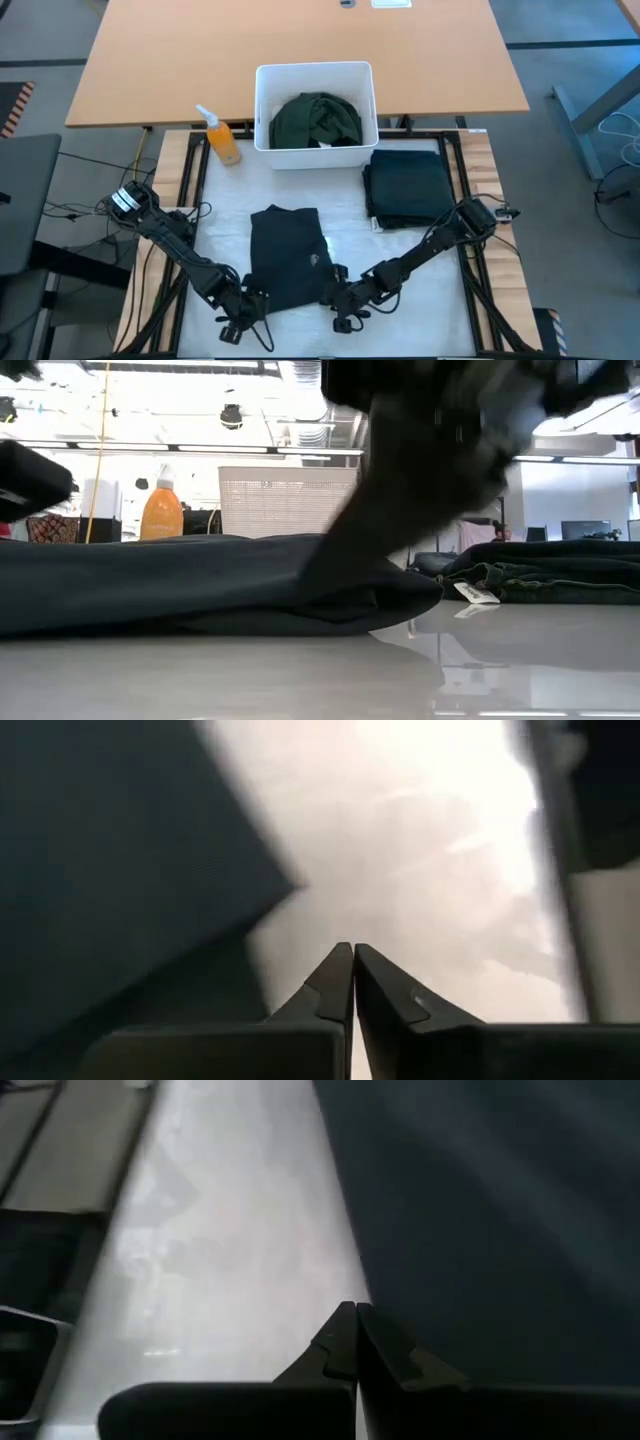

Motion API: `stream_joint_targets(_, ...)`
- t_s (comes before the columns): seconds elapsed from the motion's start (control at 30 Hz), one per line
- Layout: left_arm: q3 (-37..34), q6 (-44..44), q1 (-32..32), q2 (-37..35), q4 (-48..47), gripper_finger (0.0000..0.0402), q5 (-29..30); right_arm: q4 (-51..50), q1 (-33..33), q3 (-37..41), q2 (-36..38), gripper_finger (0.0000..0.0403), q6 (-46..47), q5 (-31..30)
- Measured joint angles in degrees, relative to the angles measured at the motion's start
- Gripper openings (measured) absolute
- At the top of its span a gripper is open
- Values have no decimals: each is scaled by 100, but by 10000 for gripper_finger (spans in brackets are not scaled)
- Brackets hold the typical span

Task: Fold laundry
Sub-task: Fold the black shorts from the white laundry organizer

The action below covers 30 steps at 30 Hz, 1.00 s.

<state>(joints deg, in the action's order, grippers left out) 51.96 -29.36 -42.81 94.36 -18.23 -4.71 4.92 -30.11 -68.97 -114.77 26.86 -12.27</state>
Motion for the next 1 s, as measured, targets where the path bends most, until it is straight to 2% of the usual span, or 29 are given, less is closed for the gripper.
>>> stream_joint_targets(0.1, 82, 197, -9, -255, -5, 0, -47, 10, -88, 0, 311, 21, -405, 68)
stream_joint_targets(0.17, 96, 441, -14, -486, 25, 0, 280, 3, -193, -4, 470, 21, -894, 89)
stream_joint_targets(0.27, 105, 1037, -31, -684, 226, 0, 1312, -85, -354, -9, 500, 21, -1828, 52)
stream_joint_targets(0.4, 105, 1651, 104, -561, 447, 0, 2729, -393, -495, -4, 302, 39, -3266, -35)
stream_joint_targets(0.5, 101, 2010, 316, -510, 476, 0, 3211, -759, -609, -5, 289, 69, -4166, -620)
stream_joint_targets(0.63, 102, 2278, 615, -515, 762, 0, 3078, -1342, -785, -268, 320, 119, -4638, -1636)
stream_joint_targets(0.87, 101, 2533, 1136, -515, 748, 0, 2559, -2113, -797, -251, 294, 214, -4793, -1867)
stream_joint_targets(1.0, 101, 2550, 1320, -515, 760, 0, 2315, -2304, -806, -199, 296, 247, -5292, -2739)
